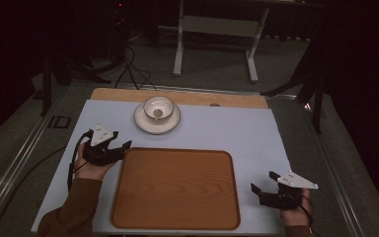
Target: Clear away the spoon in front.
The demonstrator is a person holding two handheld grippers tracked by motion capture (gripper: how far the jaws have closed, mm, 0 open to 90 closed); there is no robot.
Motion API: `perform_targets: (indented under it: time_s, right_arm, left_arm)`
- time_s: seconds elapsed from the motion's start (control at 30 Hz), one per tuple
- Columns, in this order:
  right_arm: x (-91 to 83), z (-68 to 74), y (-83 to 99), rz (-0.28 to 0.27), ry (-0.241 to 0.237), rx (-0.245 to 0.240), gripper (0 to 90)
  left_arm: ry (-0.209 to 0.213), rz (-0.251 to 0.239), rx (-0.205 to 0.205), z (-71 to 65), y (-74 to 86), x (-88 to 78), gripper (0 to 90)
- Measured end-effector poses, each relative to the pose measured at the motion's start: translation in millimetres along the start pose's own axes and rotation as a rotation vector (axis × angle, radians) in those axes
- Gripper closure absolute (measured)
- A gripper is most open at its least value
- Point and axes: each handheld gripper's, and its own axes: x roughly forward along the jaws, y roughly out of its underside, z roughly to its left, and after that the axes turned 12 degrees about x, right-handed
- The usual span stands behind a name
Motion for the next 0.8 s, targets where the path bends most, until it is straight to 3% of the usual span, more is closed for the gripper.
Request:
perform_targets:
  time_s: [0.53, 0.6, 0.8]
  right_arm:
    - [-0.7, -1.3, 0.4, 0.0, -0.004, 0.001, 14.0]
    - [-0.6, -1.1, 0.5, 0.002, -0.006, 0.0, 14.0]
    - [-0.5, -1.7, 0.6, 0.002, -0.009, -0.001, 14.0]
  left_arm:
    - [0.027, 0.004, 0.064, 0.8, -23.3, 29.3, 42.9]
    - [0.02, 0.011, 0.092, 0.8, -28.9, 35.4, 43.7]
    - [0.029, 0.011, 0.105, 3.7, -36.0, 44.5, 46.0]
